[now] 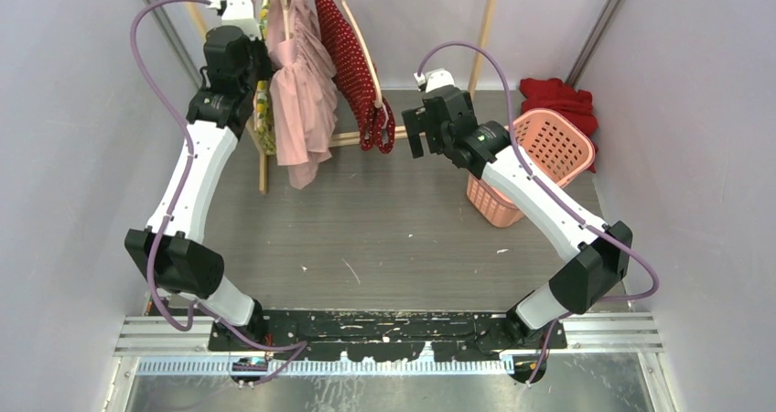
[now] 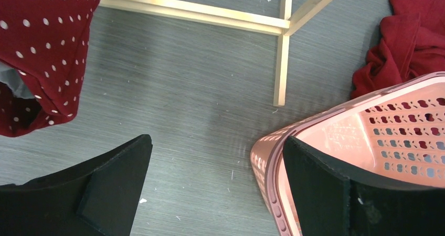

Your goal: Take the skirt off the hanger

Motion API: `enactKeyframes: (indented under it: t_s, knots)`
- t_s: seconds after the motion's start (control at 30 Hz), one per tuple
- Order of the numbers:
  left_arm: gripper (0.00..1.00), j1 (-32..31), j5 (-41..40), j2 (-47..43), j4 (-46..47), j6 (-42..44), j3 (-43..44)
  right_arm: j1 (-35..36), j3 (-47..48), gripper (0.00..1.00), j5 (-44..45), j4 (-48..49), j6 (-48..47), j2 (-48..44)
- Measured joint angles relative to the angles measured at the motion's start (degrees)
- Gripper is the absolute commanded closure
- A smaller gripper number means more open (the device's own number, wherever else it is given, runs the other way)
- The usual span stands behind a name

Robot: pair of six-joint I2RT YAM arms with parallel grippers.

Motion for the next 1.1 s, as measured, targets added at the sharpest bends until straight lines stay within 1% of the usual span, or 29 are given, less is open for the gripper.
enactKeyframes:
  t_s: [0.13,0.3,0.57,0.73,0.93,1.1]
  knots:
    - [1.0,0.1,-0.6,-3.7,10.3,1.1,-8.8,0.0,-1.2,0.0,-0.4,0.0,0.0,0.6]
    - [1.0,0.5,-1.7,-3.9,16.2,2.0,-11.6,0.0,-2.5,0.0,-0.5,-0.1,0.0,1.0]
    - [1.0,1.4,-2.1,-3.1,21.8,2.9,-10.2,0.0,-3.1,0.0,-0.9,-0.1,0.0,1.0]
    - [1.0,1.4,-1.8,-2.7,24.6,2.7,-10.9,0.0,-4.0,0.0,-0.9,-0.1,0.0,1.0]
    - [1.0,1.6,-1.6,-5.1,29.6,2.5,-18.5,0.0,-4.8,0.0,-0.9,-0.4,0.0,1.1]
    - [1.0,2.5,-1.1,-8.7,29.7,2.7,-22.7,0.0,-4.8,0.01,-0.8,-0.7,0.0,1.1]
